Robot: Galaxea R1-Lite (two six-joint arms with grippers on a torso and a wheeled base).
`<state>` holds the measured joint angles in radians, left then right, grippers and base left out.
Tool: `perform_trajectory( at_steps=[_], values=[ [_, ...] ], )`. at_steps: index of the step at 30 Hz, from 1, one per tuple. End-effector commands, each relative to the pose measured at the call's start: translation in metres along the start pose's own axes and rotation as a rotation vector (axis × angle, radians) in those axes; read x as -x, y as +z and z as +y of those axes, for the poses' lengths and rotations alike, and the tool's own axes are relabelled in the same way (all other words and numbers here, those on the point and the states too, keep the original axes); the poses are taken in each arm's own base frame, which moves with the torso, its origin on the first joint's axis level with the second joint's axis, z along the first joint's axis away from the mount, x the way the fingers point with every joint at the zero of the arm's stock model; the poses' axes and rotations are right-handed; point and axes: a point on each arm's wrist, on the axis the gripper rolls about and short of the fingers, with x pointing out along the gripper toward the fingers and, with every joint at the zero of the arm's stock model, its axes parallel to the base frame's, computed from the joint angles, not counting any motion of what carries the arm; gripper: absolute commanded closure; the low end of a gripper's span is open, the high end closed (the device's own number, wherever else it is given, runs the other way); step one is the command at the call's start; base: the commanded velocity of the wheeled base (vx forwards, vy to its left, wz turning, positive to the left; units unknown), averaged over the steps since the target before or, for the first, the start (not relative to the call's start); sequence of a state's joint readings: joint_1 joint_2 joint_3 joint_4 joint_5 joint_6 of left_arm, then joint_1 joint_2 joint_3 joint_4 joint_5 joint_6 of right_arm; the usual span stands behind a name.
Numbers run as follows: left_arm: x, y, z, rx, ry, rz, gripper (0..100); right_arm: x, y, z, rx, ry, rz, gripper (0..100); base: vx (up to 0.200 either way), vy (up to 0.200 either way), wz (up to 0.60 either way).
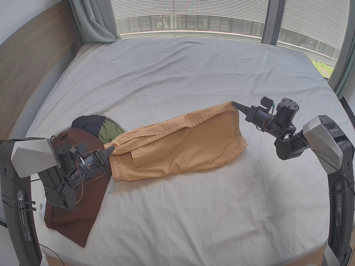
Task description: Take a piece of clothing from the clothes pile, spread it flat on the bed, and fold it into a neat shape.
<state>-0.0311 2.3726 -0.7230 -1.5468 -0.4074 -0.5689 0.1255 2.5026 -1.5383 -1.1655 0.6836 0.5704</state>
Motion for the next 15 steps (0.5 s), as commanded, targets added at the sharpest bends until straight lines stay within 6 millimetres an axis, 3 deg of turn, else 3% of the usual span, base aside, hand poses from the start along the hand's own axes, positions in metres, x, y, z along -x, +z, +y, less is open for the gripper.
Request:
perform_trajectory(
  at_steps=[1, 4, 5, 6, 7, 15],
  values=[
    [-0.003, -0.002, 0.002, 0.001, -0.001, -0.001, 100, -0.005, -0.014, -0.009, -0.018, -0.006, 0.019, 100, 0.000, 0.000, 0.00],
    [-0.004, -0.004, 0.004, 0.002, 0.002, 0.006, 100, -0.008, -0.015, -0.010, -0.018, -0.005, 0.020, 100, 0.000, 0.000, 0.00],
    [-0.004, -0.004, 0.004, 0.002, 0.003, 0.005, 0, -0.010, -0.016, -0.012, -0.017, -0.002, 0.019, 100, 0.000, 0.000, 0.00],
    [-0.005, -0.004, 0.004, 0.001, 0.001, 0.003, 0, -0.011, -0.016, -0.013, -0.013, 0.000, 0.015, 100, 0.000, 0.000, 0.00],
    [-0.006, -0.003, 0.005, 0.001, 0.002, -0.003, 0, -0.013, -0.016, -0.013, -0.008, 0.004, 0.009, 0, 0.000, 0.000, 0.00],
    [-0.010, 0.014, 0.012, -0.013, 0.052, -0.097, 0, -0.013, -0.018, -0.013, -0.009, -0.016, -0.003, 0, 0.000, 0.000, 0.00]
  ],
)
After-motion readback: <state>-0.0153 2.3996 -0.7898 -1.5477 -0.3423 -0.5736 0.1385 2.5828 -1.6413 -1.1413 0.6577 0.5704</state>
